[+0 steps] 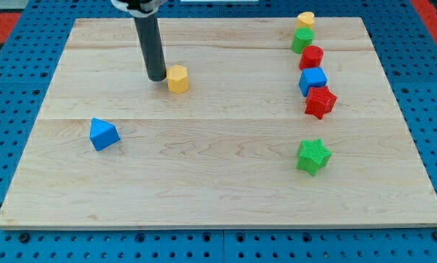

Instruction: Slide the yellow hexagon to the bottom right of the board

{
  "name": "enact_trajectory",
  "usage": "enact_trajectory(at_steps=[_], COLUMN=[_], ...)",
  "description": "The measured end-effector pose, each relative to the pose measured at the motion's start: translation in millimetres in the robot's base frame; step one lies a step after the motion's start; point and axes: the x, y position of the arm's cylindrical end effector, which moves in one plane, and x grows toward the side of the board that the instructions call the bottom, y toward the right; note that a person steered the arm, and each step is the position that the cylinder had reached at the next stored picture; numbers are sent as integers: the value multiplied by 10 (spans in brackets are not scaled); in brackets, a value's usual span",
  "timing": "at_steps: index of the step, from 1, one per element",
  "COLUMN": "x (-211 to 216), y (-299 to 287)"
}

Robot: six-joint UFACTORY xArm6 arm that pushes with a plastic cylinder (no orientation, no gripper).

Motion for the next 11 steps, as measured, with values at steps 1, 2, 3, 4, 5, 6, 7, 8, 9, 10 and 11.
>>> enact_trajectory(at_steps=[1,2,3,4,5,6,7,8,9,10,11], x=[-69,186,413,444,593,826,1033,1097,1102,1241,1331], y=[67,257,578,819,1003,1065,1297,1603,1615,1463,1480])
